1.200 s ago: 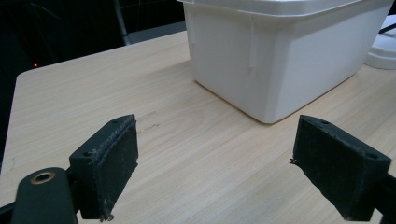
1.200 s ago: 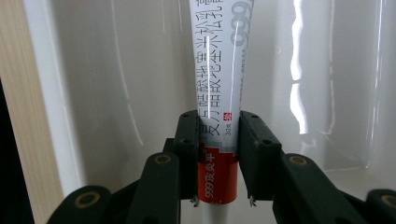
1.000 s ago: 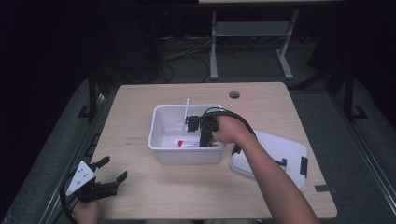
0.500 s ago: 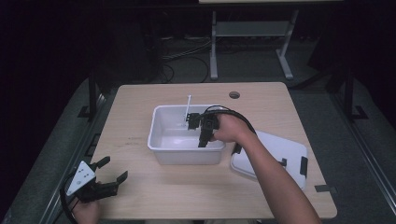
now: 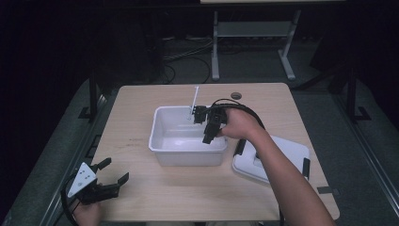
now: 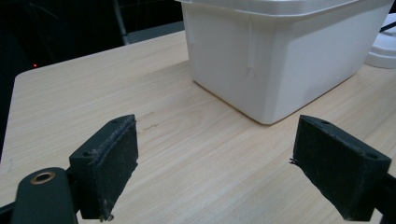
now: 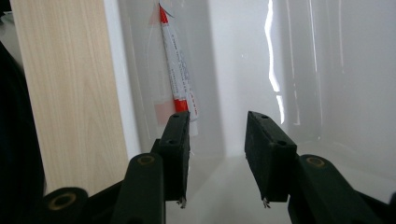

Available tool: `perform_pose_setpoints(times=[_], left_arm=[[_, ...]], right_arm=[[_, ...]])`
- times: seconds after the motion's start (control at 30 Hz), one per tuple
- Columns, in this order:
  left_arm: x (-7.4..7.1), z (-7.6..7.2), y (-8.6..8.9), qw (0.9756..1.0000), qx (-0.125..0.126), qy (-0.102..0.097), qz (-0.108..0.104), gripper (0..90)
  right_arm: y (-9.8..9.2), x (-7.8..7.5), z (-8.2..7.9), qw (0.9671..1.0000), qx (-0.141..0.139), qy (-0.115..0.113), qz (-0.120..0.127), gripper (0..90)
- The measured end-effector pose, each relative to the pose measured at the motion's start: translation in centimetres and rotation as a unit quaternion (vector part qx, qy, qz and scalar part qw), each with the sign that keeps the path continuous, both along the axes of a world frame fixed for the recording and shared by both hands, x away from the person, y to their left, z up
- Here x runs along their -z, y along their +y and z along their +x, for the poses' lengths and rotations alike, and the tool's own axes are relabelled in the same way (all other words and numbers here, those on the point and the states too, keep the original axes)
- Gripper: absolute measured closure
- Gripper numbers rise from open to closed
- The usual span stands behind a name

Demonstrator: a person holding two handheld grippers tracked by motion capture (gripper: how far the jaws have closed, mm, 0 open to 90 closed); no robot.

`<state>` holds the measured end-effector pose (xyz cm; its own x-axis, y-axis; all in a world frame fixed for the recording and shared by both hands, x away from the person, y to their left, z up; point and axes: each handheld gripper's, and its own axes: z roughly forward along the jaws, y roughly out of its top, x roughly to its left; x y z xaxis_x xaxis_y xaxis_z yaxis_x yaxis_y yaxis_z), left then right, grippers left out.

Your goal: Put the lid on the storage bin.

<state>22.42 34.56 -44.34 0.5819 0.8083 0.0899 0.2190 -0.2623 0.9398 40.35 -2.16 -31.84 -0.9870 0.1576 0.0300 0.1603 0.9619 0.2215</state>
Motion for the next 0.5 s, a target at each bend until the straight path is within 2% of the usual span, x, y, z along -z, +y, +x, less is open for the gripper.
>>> perform_pose_setpoints(times=[0.2, 0.5], left_arm=[[0.0, 0.0, -0.1, 1.0, 0.0, 0.0, 0.001, 13.5], [0.0, 0.1, -0.2, 1.0, 0.0, 0.001, 0.003, 13.5]], right_arm=[[-1.2, -0.9, -0.3, 0.9999, 0.007, -0.003, 0.008, 59.1], [-3.0, -1.9, -0.8, 0.9998, 0.016, -0.011, 0.003, 58.2]])
